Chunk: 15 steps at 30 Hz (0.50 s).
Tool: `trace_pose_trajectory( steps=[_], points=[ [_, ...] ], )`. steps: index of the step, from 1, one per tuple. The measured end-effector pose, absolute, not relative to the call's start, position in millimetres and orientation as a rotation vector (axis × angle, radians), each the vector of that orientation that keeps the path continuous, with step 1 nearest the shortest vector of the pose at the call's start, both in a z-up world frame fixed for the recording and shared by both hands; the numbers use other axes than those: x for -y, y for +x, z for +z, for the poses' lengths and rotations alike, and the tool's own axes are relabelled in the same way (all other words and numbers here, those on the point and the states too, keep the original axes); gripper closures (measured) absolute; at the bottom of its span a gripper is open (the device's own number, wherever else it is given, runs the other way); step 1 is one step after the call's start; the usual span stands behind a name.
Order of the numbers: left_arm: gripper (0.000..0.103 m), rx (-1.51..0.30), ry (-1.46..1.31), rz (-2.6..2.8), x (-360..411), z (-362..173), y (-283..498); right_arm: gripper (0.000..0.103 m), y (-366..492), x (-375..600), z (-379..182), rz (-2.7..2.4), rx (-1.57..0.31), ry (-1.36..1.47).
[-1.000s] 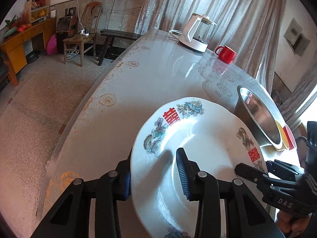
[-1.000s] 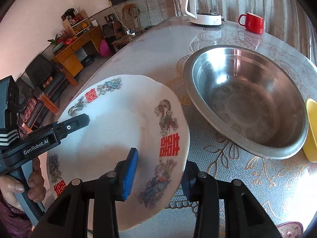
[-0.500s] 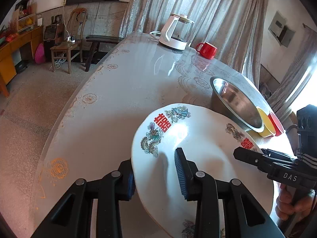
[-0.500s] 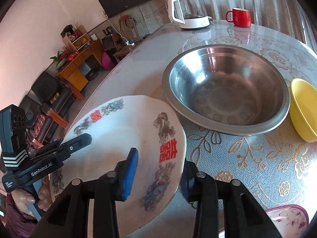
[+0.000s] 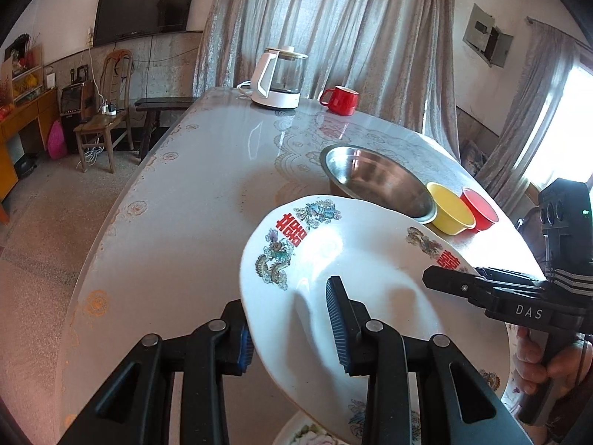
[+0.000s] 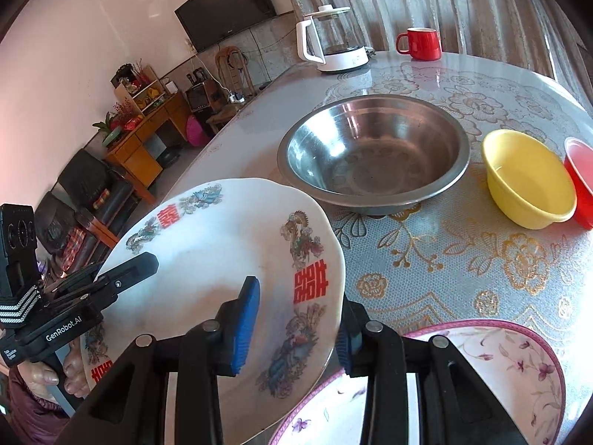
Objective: Organize plates and bowls
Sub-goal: 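Carry the double-happiness plate over the purple-rimmed plate with the right tool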
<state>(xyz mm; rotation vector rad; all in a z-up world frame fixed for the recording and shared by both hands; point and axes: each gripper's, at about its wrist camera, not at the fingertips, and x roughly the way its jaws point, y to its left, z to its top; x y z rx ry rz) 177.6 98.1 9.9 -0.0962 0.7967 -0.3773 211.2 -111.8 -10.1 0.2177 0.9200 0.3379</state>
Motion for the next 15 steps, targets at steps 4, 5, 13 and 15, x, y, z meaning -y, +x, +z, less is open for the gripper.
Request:
trace_pose_trajectory(
  steps=[4,5,13,15],
  points=[
    [0.069,-0.771,-0.084,-0.426,-77.0,23.4,153.6,0.067,187.9,130.8,-2.0,0.326,-0.892,0.231],
    [0.069,-0.764,-0.078,-0.437,-70.7,26.3,148.3,0.067,183.7,137.3,0.3,0.321,-0.886,0.235],
    [0.068,-0.758,-0.049,-0.557,-13.1,30.8,107.0,0.067,130.3,187.6,8.1,0.249,-0.851,0.264],
    [0.069,-0.765,-0.033,-0.576,2.9,28.9,99.8,0.067,117.9,200.0,8.2,0.224,-0.846,0.263]
  ],
)
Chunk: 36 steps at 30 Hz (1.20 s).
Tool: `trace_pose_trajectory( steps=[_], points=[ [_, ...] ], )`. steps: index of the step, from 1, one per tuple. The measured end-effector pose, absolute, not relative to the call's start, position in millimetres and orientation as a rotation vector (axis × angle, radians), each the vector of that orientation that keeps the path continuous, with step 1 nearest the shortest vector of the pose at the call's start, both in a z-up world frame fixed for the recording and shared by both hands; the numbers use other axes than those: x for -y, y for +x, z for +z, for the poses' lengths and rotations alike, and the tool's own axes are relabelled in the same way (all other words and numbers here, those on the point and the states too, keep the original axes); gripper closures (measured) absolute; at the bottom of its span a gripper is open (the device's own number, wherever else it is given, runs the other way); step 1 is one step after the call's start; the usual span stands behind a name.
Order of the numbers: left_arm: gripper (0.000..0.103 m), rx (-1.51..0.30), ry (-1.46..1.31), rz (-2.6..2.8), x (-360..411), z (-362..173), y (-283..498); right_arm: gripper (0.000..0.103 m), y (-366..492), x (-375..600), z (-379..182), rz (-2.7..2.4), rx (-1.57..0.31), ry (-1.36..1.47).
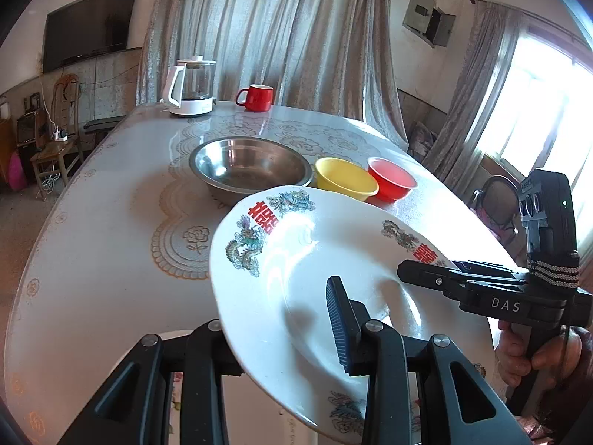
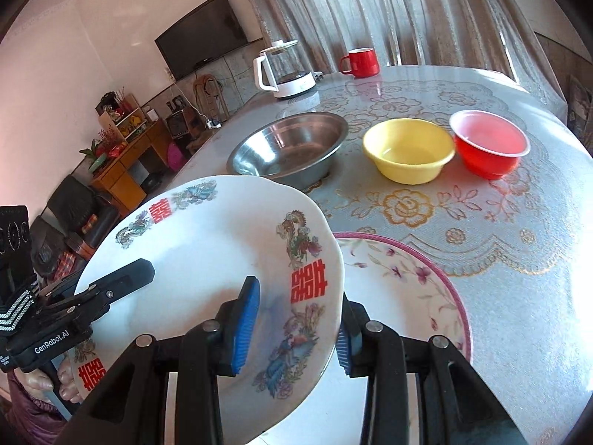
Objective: Organize plates and bowls
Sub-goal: 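Carry the double-happiness plate over the purple-rimmed plate with the right tool, then lower the double-happiness plate onto the purple-rimmed plate and open the right tool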
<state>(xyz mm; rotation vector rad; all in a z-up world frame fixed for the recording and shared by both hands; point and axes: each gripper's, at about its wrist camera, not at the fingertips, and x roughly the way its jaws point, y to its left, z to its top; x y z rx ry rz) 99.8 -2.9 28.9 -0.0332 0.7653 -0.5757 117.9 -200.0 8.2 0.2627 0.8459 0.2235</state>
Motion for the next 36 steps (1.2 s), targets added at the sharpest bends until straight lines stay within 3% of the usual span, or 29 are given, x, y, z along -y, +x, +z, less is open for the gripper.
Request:
trace_pose_trajectory(
  steps=[11,36],
  points=[
    [0.068,-0.860,0.032,-0.662,64.2,4.3,75.0,0.066,79.4,260.4,-6.7,0.081,-0.865,0.302],
    [0.068,-0.933,0.065,-0.560,67.4,-15.6,88.4,0.066,74.2,257.9,-28.6,-0.013,-0.873,0.142]
  ],
)
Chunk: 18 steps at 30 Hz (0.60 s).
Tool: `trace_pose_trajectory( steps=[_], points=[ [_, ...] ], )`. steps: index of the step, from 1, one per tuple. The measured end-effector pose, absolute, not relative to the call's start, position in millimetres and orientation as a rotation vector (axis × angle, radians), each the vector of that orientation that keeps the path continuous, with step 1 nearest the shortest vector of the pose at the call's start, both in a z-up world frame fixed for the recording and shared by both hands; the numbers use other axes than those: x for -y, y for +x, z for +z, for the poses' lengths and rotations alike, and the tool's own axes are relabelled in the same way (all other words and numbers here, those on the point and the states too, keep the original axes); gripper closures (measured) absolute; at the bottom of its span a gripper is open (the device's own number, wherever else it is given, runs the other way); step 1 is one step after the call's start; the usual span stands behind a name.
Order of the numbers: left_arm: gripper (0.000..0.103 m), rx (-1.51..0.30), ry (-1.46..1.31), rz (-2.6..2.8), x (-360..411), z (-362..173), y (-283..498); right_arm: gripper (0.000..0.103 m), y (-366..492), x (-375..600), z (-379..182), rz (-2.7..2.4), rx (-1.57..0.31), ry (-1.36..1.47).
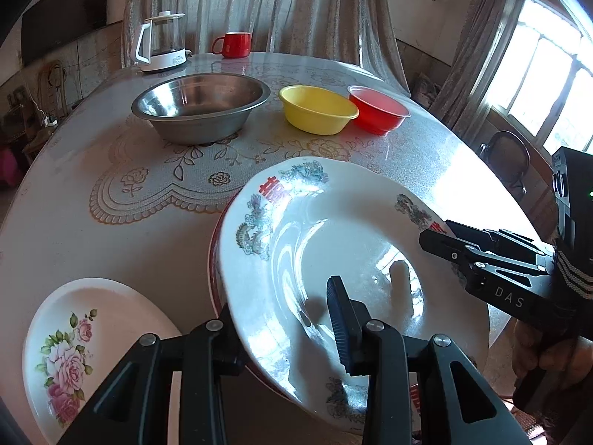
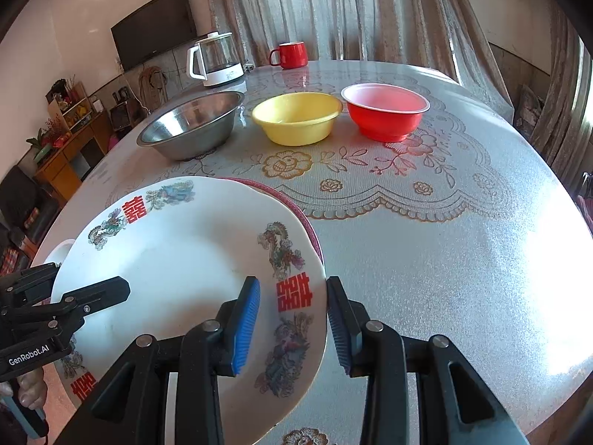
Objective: Organize plates and bowls
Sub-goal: 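Lower the double-happiness plate onto the purple-rimmed plate and open the right tool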
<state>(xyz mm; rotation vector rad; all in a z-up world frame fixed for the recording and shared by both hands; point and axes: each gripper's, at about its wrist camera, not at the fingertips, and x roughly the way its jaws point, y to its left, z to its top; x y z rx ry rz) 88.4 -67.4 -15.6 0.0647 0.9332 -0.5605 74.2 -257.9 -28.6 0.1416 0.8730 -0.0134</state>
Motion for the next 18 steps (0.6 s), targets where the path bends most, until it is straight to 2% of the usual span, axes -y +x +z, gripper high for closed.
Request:
trace_pose_trajectory(
  steps=[18],
  points=[
    [0.067,-0.924,0.028,-0.483,56.1,-14.4,87.5,0.064,73.7,245.7,-32.0,-0.058,-0.888,0.053]
  ],
)
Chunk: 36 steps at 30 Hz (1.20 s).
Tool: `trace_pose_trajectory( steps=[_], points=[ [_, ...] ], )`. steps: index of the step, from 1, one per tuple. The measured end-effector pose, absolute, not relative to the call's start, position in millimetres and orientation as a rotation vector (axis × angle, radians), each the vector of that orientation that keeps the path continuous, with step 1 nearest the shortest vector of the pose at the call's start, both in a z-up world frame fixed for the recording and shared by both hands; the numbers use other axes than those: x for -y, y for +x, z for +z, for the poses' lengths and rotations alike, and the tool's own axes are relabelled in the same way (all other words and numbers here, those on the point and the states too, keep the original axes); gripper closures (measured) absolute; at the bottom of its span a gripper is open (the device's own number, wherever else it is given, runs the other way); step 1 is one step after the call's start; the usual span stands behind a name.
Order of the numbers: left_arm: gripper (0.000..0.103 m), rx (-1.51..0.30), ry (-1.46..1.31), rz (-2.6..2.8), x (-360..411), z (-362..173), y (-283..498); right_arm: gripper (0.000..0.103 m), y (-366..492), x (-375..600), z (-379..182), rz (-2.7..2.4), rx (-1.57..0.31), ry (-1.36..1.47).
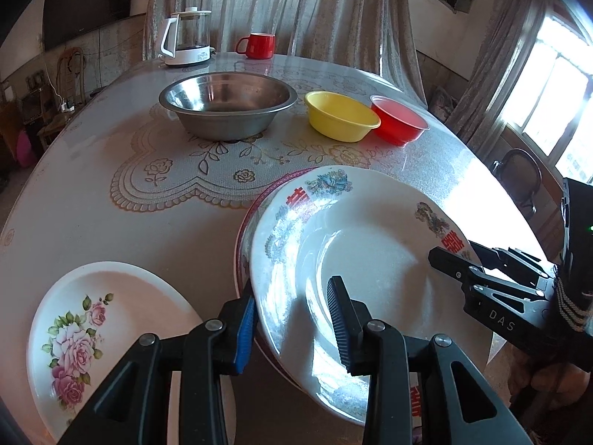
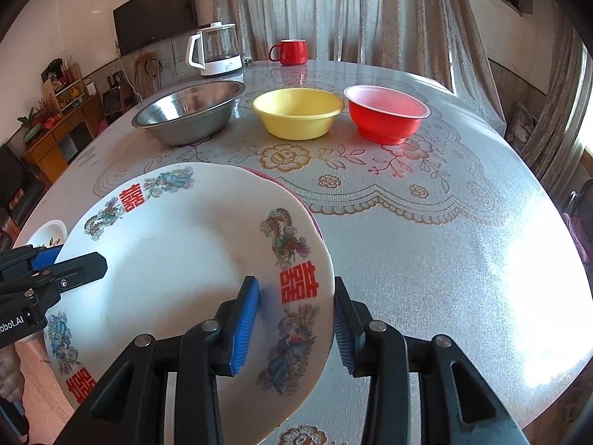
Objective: Organize plates and bowls
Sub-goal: 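Lower the double-happiness plate onto the purple-rimmed plate and open the right tool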
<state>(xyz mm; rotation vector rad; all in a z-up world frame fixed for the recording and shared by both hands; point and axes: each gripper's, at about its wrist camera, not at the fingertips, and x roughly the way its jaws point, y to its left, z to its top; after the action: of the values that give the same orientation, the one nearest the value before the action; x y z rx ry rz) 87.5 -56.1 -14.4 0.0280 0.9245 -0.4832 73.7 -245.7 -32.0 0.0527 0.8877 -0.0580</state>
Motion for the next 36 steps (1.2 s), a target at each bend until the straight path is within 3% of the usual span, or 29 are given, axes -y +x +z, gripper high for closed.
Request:
trace_pose_trajectory(
  steps=[18,36],
  points=[
    [0.061,-0.868,0.043,-0.459,51.3,-7.0,75.2,0.061,71.7,236.3,-31.2,-0.097,-0.883,-0.011],
    [0.061,-0.853,0.114,-0.411,58.4,-13.4,64.3,0.062,75.7,229.7,-32.4,-0.120,-0.826,-0.076]
  ],
)
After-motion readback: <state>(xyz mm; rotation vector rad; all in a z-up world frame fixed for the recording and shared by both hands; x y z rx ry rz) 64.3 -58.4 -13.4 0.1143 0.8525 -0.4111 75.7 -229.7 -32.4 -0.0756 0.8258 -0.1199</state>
